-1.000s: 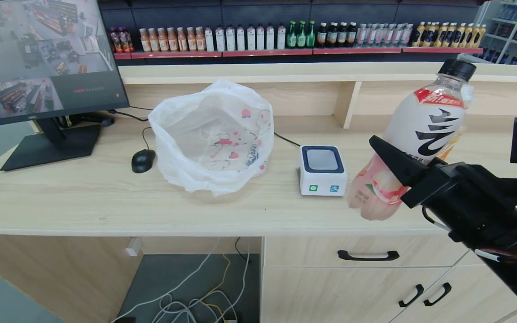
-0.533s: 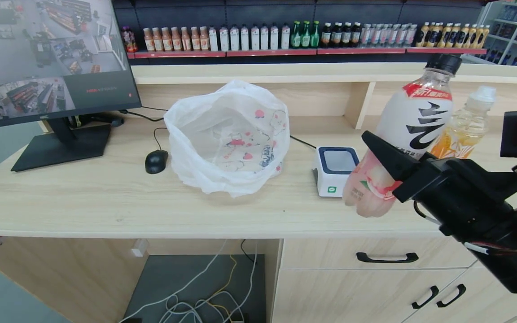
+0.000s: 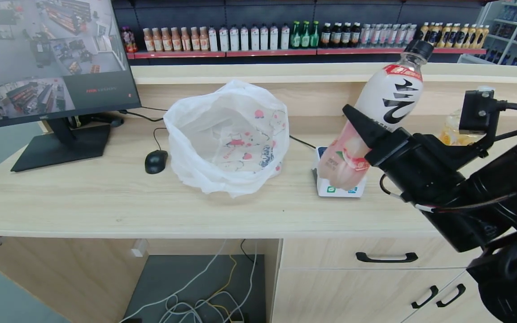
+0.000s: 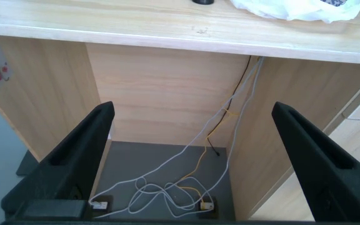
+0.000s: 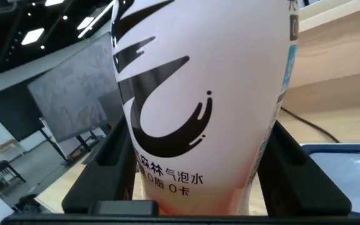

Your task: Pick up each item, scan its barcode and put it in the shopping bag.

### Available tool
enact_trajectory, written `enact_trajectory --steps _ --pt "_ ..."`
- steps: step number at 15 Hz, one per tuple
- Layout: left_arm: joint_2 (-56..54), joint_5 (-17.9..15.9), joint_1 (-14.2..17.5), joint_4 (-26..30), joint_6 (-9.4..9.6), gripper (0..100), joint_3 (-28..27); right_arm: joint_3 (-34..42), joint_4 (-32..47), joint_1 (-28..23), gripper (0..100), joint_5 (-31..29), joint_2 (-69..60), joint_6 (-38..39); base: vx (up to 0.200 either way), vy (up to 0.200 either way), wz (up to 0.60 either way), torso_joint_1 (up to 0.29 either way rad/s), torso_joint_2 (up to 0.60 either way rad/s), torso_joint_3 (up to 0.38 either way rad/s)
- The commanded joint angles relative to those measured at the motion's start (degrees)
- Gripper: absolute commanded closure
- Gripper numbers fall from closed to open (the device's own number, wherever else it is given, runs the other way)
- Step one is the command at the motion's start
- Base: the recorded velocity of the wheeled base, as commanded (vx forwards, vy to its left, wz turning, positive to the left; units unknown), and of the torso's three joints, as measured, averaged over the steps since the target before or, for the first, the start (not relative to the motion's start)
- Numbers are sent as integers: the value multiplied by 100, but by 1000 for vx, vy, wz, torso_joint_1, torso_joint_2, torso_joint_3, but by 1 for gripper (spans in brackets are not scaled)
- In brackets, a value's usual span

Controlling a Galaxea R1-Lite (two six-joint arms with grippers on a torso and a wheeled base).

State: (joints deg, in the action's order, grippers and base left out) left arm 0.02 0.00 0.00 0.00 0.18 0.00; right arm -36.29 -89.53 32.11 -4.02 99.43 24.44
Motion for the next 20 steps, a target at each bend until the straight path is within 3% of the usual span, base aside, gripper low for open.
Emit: enact_trajectory --steps 1,8,13,20 --pt "-2 0 -9 0 -1 0 0 -247 6 41 100 -64 226 298 0 0 0 0 0 0" --pt "-2 0 -9 0 -1 0 0 -976 120 41 100 -64 745 1168 0 0 0 0 0 0" --pt "-2 -9 0 0 -1 0 0 -1785 964 261 100 -64 754 1634 0 0 0 0 0 0" --pt "-2 -9 0 0 -1 0 0 -1908 1095 234 100 -143 780 2240 0 0 0 0 0 0"
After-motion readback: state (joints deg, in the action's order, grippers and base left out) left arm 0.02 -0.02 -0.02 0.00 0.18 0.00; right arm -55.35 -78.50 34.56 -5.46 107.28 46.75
